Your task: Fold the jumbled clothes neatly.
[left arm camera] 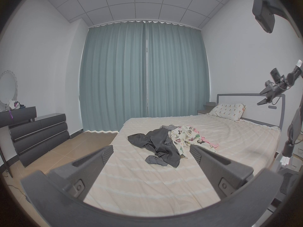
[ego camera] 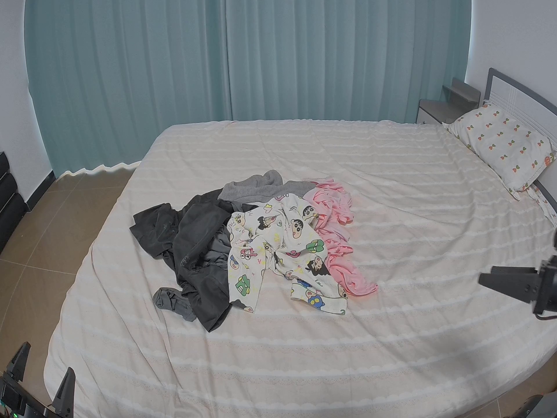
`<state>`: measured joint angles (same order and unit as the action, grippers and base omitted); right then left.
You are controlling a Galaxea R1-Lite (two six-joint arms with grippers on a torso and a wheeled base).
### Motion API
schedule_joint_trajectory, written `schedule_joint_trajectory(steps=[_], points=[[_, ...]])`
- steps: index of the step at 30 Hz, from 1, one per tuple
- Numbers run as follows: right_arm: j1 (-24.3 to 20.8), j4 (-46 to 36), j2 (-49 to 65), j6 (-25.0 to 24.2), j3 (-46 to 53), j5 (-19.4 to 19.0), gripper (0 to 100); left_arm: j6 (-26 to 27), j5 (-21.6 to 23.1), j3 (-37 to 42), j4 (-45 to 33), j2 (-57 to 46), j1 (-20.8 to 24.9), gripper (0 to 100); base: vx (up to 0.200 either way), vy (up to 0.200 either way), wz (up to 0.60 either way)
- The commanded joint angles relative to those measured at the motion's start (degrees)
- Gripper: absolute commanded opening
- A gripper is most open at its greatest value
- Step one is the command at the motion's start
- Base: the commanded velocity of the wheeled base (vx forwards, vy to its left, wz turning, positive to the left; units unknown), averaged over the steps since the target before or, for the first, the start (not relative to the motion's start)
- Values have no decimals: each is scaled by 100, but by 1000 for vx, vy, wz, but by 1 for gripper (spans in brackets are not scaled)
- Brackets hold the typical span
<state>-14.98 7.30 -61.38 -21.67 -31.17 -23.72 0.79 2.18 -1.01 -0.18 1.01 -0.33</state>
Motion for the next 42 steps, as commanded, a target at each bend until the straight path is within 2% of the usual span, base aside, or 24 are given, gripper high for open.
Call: schedule_joint_trajectory(steps=[1, 3, 6, 10, 16, 17, 28, 42], points=[[-998, 2372, -5384, -1577, -1225, 606, 100, 0, 2, 92, 1, -48, -2, 100, 0, 0, 0], [-1007, 2487, -5657, -1673, -1383, 711, 100, 0, 2, 92, 1, -40, -2, 100, 0, 0, 0], [-1024, 2645, -6615, -1946, -2060, 1142, 100, 0, 2, 92, 1, -40, -2, 100, 0, 0, 0], [-1024, 2636, -7213, -2034, -2552, 1485, 100, 0, 2, 92, 1, -48, -2, 100, 0, 0, 0], [-1024, 2636, -7793, -2042, -2965, 1572, 100, 0, 2, 92, 1, -48, -2, 100, 0, 0, 0], [-1007, 2636, -7968, -2034, -3097, 1696, 100, 0, 2, 92, 1, -40, -2, 100, 0, 0, 0], [-1024, 2574, -8215, -1990, -3554, 2012, 100, 0, 2, 92, 1, -40, -2, 100, 0, 0, 0], [-1226, 2566, -8601, -1708, -4099, 2091, 100, 0, 2, 92, 1, -48, -2, 100, 0, 0, 0]])
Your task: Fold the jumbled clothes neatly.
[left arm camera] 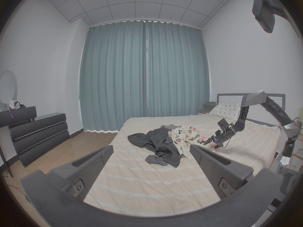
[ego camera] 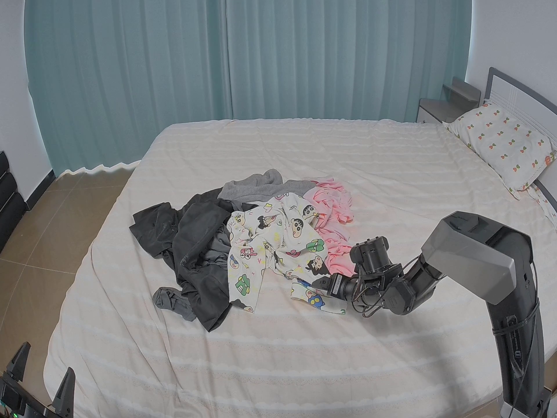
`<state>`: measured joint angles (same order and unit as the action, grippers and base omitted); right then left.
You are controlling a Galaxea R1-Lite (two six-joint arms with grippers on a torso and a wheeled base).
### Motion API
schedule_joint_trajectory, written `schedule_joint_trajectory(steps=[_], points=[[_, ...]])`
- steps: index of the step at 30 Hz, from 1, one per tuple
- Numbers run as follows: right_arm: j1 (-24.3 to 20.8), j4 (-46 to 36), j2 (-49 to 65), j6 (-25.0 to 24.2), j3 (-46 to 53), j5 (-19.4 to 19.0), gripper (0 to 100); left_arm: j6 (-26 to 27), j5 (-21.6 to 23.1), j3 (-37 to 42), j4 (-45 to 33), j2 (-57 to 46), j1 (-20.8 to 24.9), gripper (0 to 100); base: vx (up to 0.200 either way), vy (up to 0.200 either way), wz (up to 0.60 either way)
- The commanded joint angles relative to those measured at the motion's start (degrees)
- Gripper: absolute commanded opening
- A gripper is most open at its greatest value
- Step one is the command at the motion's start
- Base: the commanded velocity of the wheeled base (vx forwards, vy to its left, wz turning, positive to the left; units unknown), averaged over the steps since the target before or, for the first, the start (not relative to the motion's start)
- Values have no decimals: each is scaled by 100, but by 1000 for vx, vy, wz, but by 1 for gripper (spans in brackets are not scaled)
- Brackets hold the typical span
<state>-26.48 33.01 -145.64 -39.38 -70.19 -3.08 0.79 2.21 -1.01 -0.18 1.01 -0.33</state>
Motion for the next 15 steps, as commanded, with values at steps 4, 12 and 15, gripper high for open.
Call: schedule_joint_trajectory(steps=[4, 12, 15], points=[[-86, -128, -342, 185, -504, 203, 100, 0, -1, 92, 1, -40, -2, 100, 0, 0, 0], [-112, -374, -412, 273, -812, 247, 0, 0, -1, 92, 1, -48, -2, 100, 0, 0, 0], [-130, -383, -369, 264, -724, 238, 0, 0, -1, 92, 1, -48, -2, 100, 0, 0, 0]])
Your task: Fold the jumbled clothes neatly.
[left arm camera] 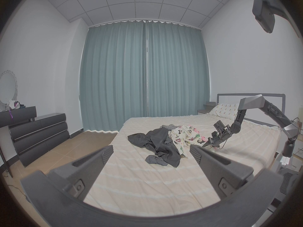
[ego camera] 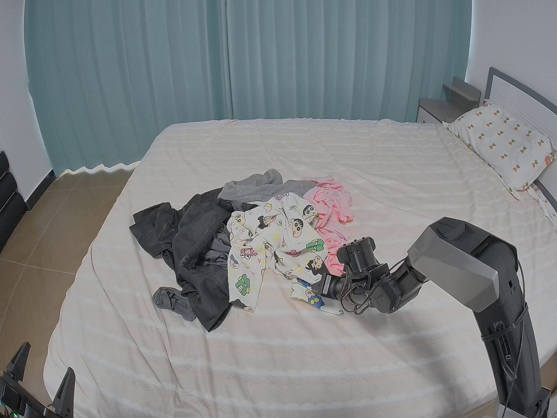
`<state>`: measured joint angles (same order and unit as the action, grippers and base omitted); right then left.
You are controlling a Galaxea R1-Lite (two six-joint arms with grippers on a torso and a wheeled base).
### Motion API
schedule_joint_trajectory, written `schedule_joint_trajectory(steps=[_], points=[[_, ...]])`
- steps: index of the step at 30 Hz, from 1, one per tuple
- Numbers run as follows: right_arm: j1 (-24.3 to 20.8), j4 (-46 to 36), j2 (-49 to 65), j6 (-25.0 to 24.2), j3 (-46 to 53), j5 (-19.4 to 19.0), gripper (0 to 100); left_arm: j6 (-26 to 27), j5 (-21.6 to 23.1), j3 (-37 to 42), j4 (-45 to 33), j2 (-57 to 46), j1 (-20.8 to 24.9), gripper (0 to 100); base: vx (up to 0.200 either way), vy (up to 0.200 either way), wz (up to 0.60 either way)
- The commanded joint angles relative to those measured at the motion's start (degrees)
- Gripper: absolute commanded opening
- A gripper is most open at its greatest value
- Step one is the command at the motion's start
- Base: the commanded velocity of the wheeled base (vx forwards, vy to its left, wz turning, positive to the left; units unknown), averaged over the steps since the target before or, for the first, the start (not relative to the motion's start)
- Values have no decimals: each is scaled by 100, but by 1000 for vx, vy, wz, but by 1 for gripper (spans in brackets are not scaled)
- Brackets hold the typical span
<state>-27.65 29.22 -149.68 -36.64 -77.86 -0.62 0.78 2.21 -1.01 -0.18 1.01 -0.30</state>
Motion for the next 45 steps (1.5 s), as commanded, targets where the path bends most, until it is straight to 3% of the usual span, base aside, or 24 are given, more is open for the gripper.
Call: schedule_joint_trajectory(steps=[1, 5, 10, 19, 28, 34, 38, 39, 41, 42, 45], points=[[-13, 5, 53, -27, 78, -8, 0, 1, -1, 92, 1, -40, -5, 100, 0, 0, 0], [-4, 49, 307, -88, 395, -52, 0, 1, -1, 92, 1, -48, -5, 100, 0, 0, 0], [58, 260, 826, -176, 1124, -483, 0, 1, -1, 92, 1, -40, -5, 100, 0, 0, 0], [93, 2624, 1854, -466, 3181, -1441, 0, 1, -1, 92, 1, -48, -5, 100, 0, 0, 0], [58, 4865, 2663, -493, 4868, -1836, 0, 45, -1, 92, 18, -40, -5, 100, 0, 0, 0], [67, 4997, 2689, -484, 5070, -1951, 0, 1, -1, 92, 1, -40, -5, 100, 0, 0, 0], [102, 4812, 2004, -150, 4842, -1924, 0, 1, -1, 92, 1, -48, -5, 100, 0, 0, 0], [137, 4364, 1749, 105, 4587, -1924, 0, 1, -1, 92, 1, -40, -5, 100, 0, 0, 0], [163, 3898, 1652, 166, 4367, -1915, 0, 1, -1, 92, 1, -40, -5, 100, 0, 0, 0], [181, 3221, 1564, 184, 3963, -1898, 100, 1, -1, 92, 1, -40, -5, 100, 0, 0, 0], [225, 2351, 1520, 184, 3348, -1880, 100, 1, -1, 92, 1, -40, -5, 100, 0, 0, 0]])
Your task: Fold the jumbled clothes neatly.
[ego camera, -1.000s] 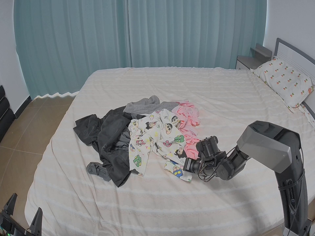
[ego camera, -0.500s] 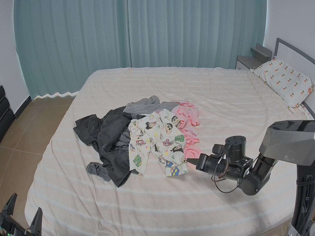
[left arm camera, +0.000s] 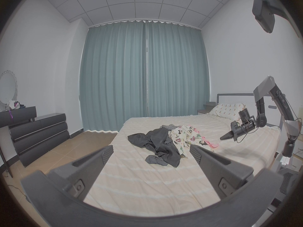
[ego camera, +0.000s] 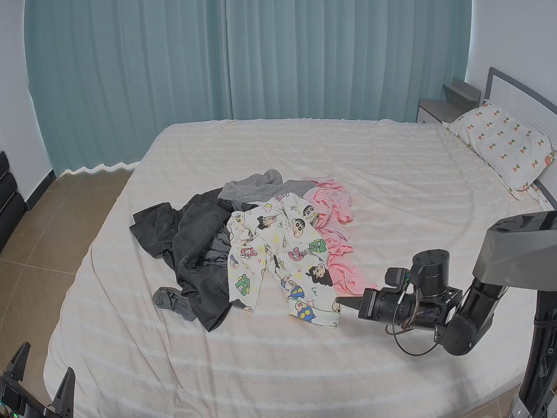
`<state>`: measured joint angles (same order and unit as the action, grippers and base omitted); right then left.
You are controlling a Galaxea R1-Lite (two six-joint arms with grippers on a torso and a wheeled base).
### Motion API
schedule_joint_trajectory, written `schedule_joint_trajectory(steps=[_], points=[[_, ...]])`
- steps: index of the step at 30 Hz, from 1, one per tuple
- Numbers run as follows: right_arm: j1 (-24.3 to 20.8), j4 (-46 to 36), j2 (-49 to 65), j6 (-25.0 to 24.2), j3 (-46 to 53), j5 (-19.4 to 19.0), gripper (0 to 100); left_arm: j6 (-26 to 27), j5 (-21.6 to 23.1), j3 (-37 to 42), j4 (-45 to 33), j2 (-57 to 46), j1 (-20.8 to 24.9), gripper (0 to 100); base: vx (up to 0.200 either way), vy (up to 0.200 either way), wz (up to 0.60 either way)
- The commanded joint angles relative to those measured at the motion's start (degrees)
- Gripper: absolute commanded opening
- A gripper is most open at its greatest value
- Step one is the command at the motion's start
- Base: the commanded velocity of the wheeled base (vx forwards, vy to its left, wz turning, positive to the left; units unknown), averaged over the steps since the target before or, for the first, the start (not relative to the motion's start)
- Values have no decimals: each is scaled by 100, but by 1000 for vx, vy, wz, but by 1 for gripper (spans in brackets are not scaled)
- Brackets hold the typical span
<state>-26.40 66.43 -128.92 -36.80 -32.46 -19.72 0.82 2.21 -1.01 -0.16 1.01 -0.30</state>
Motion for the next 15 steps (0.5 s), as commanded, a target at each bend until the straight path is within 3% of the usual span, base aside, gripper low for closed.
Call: schedule_joint_trajectory(steps=[1, 8, 15], points=[[118, -1607, -573, 200, -1412, 39, 100, -3, -1, 92, -2, -40, -5, 100, 0, 0, 0], [30, -2802, -1347, 472, -2976, 847, 100, -3, -1, 92, -2, -40, -5, 100, 0, 0, 0], [-93, -3224, -1496, 499, -3258, 891, 100, -3, -1, 92, -2, -40, -5, 100, 0, 0, 0]])
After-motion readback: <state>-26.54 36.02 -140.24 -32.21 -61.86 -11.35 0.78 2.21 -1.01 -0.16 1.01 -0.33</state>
